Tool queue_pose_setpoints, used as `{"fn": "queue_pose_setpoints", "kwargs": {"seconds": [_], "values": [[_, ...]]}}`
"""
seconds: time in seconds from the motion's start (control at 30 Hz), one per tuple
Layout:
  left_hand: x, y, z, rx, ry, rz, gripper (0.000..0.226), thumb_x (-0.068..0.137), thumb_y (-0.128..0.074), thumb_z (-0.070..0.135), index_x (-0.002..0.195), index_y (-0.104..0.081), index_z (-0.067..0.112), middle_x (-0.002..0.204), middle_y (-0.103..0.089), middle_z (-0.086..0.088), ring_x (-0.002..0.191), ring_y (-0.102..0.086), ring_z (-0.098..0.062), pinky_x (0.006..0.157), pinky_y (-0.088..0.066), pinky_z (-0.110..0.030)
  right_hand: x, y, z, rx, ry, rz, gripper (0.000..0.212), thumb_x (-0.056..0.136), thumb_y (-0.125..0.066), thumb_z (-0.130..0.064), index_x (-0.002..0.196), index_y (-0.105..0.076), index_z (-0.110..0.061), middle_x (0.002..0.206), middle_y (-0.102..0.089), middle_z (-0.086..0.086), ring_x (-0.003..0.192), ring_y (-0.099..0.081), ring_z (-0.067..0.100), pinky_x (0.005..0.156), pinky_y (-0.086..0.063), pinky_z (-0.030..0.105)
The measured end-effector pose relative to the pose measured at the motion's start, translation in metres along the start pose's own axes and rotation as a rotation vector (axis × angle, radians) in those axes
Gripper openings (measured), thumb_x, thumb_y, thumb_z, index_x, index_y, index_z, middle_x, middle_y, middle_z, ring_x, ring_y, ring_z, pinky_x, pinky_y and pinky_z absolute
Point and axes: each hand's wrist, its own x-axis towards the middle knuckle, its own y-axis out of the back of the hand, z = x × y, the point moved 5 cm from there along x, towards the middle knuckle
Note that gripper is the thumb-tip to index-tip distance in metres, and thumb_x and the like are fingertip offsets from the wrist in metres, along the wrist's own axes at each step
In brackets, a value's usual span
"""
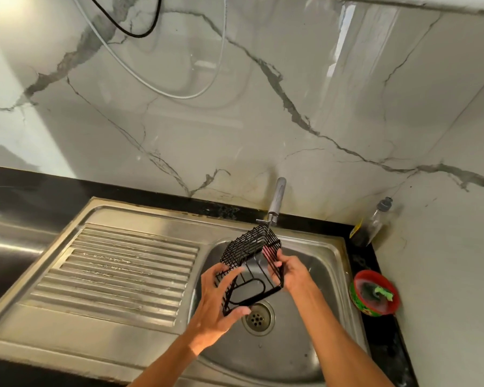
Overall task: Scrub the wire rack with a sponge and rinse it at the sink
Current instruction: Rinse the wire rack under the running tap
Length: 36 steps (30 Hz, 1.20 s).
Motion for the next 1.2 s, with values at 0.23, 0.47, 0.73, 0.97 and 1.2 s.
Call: {"fn": "queue_pose_setpoints", "kwargs": {"seconds": [0.23, 0.47, 0.73, 0.97, 1.2], "values": [[0.008, -0.001, -0.039, -0.708, 0.861, -0.091, 0.069, 0.083, -0.051, 0.083, 0.136, -0.051, 0.038, 0.143, -0.058, 0.004, 0.125, -0.058, -0.015, 0.106, -0.042, -0.06, -0.02, 0.027, 0.007, -0.144, 0.027, -0.083, 0.012, 0.101, -0.05, -0.007, 0.101, -0.062, -0.002, 0.08, -0.073, 0.016, 0.054, -0.07, 0.019, 0.031, -0.039, 0.017], [0.039, -0.019, -0.042, -0.843, 1.101, -0.219, 0.058, 0.076, -0.08, 0.054, 0.123, -0.064, 0.025, 0.127, -0.068, -0.009, 0.109, -0.069, -0.03, 0.08, -0.055, -0.044, -0.018, 0.037, -0.005, -0.38, 0.044, -0.188, 0.01, 0.095, -0.057, -0.012, 0.101, -0.064, -0.008, 0.07, -0.066, 0.008, 0.051, -0.065, 0.018, 0.043, -0.052, 0.027], [0.069, -0.033, -0.034, -0.739, 0.912, -0.082, 0.074, 0.074, -0.085, 0.049, 0.139, -0.054, 0.034, 0.118, -0.065, -0.001, 0.081, -0.055, -0.018, 0.056, -0.048, -0.028, -0.022, 0.011, -0.032, -0.993, 0.506, 0.066, 0.051, 0.107, -0.032, -0.045, 0.156, -0.027, -0.029, 0.158, -0.032, -0.005, 0.146, -0.031, 0.02, 0.116, -0.027, 0.042], [0.094, -0.034, -0.017, -0.513, 0.731, -0.121, 0.071, 0.059, -0.081, 0.07, 0.117, -0.052, 0.043, 0.122, -0.061, -0.013, 0.096, -0.059, -0.02, 0.062, -0.049, -0.032, -0.012, -0.026, -0.026, -1.787, 1.039, 0.24, 0.069, 0.104, -0.022, -0.052, 0.157, 0.013, -0.028, 0.164, 0.022, 0.006, 0.152, 0.013, 0.026, 0.123, -0.005, 0.044], [0.095, -0.035, -0.026, -0.466, 0.703, -0.141, 0.058, 0.064, -0.08, 0.068, 0.109, -0.048, 0.05, 0.132, -0.057, -0.015, 0.094, -0.054, -0.021, 0.059, -0.047, -0.028, -0.005, -0.037, -0.011, -2.053, 1.314, 0.082, 0.063, 0.102, -0.008, -0.044, 0.159, 0.005, -0.021, 0.165, 0.018, 0.007, 0.151, 0.022, 0.024, 0.124, 0.008, 0.043]]}}
